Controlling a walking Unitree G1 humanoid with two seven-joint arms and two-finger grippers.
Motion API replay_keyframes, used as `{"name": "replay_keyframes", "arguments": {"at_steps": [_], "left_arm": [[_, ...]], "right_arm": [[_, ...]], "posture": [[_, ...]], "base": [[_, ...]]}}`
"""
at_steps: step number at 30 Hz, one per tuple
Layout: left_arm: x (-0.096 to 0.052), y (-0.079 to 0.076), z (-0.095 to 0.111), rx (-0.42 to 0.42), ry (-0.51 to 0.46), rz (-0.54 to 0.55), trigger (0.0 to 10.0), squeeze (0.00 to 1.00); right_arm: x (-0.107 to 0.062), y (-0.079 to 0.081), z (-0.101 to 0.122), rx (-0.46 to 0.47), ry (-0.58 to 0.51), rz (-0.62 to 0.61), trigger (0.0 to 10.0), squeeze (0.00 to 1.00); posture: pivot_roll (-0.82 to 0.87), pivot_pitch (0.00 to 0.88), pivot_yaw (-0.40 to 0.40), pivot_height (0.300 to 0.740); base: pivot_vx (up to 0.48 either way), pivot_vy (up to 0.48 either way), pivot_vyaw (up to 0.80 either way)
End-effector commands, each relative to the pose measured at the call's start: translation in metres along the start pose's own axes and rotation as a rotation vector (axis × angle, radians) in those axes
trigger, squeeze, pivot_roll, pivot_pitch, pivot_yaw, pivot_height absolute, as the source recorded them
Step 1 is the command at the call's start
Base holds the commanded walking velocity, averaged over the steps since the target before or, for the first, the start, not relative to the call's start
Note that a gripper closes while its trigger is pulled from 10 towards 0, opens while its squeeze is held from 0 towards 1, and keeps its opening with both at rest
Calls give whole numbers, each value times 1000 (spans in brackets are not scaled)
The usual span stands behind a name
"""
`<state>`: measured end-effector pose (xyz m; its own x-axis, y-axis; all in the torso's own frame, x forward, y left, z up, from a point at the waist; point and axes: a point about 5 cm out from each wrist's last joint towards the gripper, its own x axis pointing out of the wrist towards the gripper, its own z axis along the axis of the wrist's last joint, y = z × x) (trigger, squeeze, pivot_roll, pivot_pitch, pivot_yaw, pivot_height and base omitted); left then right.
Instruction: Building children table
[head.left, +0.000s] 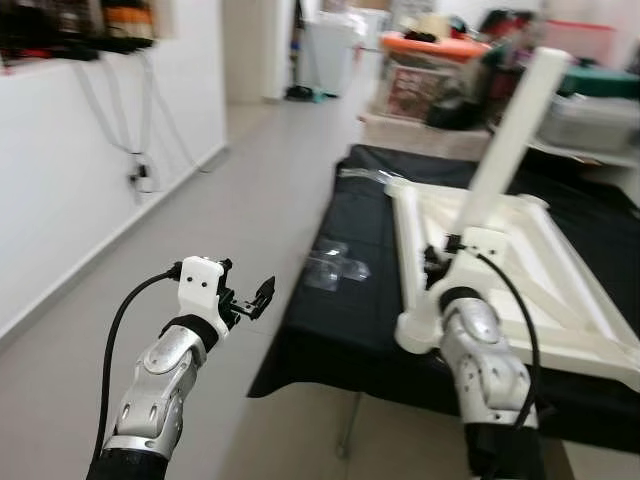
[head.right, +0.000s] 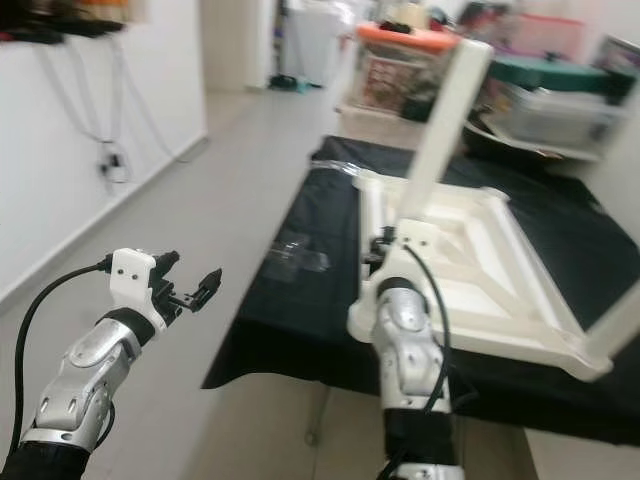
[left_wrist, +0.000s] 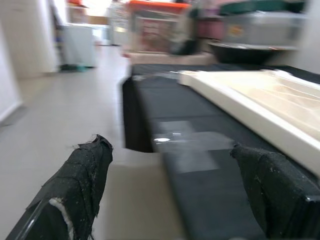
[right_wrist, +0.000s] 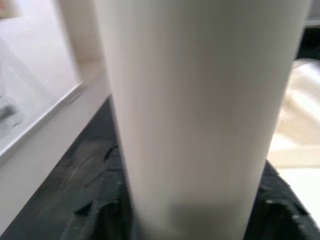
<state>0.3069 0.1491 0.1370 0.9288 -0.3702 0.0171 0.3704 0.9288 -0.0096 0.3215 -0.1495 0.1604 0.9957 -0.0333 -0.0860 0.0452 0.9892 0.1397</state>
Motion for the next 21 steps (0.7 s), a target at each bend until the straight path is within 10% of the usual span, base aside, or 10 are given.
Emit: {"name": "replay_keyframes", "arguments": {"at_steps": [1, 3, 4, 8, 11, 12, 18, 21], "left_arm": [[2, -3, -2, 3, 11, -16, 10000, 0], [2, -3, -1, 1, 7, -14, 10000, 0], [1, -3, -2, -2, 7, -10, 10000, 0], [0, -4, -4, -5, 9, -7, 10000, 0], [0, -4, -4, -5, 9, -6, 10000, 0], [0, -4, -3, -6, 4, 3, 10000, 0], [-2, -2, -1, -2, 0, 12, 10000, 0], [-6, 2, -3, 5, 9, 18, 10000, 0]], "right_arm": [[4, 10, -5, -24, 40, 140, 10000, 0], [10, 14, 1, -21, 51, 317, 10000, 0], [4, 18, 9, -29, 36, 635, 10000, 0], [-11, 14, 8, -144, 40, 937, 10000, 0], [-8, 8, 3, -163, 74, 948, 10000, 0], [-1, 6, -5, -184, 101, 934, 1961, 0], [15, 5, -14, -131, 135, 736, 0, 0], [39, -32, -30, -43, 191, 99, 0, 0]], "posture": [[96, 0, -72, 740], [95, 0, -75, 740], [96, 0, -78, 740], [98, 0, -80, 740], [100, 0, -88, 740], [113, 0, -98, 740], [126, 0, -102, 740], [127, 0, -92, 740]], "base": [[0, 0, 0], [0, 0, 0], [0, 0, 0], [0, 0, 0], [0, 0, 0], [0, 0, 0], [0, 0, 0], [0, 0, 0]]}}
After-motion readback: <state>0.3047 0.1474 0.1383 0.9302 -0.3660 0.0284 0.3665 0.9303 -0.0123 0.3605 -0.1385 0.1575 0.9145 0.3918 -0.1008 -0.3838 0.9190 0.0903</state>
